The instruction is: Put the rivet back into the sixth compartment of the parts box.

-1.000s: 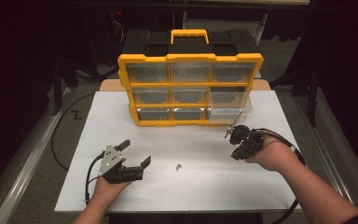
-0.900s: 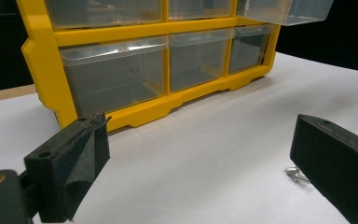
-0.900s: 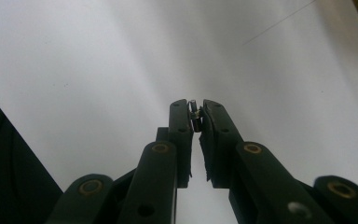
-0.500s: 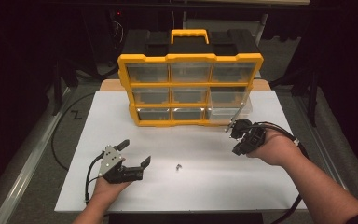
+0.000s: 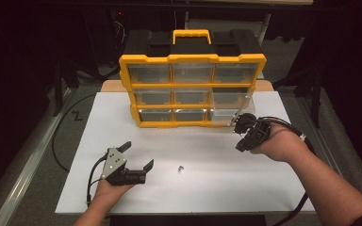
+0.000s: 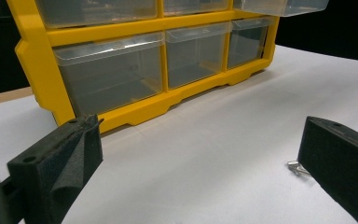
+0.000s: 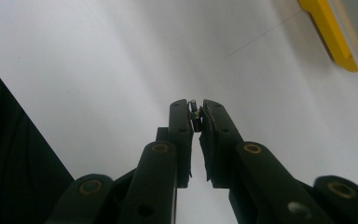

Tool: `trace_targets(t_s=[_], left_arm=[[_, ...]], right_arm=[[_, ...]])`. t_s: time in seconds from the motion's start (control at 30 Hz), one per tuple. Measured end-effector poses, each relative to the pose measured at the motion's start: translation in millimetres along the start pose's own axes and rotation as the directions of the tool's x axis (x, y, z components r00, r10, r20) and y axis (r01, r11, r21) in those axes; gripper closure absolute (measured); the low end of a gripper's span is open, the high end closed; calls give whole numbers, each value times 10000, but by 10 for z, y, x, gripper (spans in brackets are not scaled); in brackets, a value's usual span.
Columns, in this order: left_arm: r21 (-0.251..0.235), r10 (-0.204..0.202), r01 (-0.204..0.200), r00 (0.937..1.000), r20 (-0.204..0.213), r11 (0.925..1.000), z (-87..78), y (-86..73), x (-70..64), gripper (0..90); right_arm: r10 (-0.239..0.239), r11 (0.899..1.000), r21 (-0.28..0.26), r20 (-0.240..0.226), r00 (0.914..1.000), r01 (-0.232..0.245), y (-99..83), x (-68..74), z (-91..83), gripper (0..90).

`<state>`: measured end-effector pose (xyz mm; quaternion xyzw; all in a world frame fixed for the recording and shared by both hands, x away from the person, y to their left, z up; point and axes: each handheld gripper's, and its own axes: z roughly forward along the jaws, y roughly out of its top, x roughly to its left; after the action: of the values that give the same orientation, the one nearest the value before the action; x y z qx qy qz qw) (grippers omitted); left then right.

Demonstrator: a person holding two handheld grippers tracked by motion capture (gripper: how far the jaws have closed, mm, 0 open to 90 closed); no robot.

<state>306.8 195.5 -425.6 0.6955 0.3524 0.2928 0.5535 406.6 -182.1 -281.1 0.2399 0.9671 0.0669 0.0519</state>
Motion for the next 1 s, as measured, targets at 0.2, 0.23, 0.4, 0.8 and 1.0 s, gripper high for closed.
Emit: trace_targets(t_s=[0.2,0.23,0.4,0.8,1.0], left_arm=[[11,-19,19,10000,85,10000,4,-2,-7,6],[32,-5,4,9999,105,10000,3,-2,-8,6],[16,27,-27,9999,146,10000,6,-3,-14,6],[36,141,-142,9995,286,9999,6,-4,-30,6],[12,107,-107,9995,309,9999,2,-3,-32,6]], right_arm=[[46,10000,-31,26,10000,-46,17,-15,-44,849],[71,10000,-32,28,10000,-71,21,-15,-54,850],[72,10000,-9,113,9999,-72,49,-19,-109,849],[57,10000,-47,314,9995,-56,99,-45,-259,849],[118,9999,-26,348,9993,-117,124,-63,-342,849]])
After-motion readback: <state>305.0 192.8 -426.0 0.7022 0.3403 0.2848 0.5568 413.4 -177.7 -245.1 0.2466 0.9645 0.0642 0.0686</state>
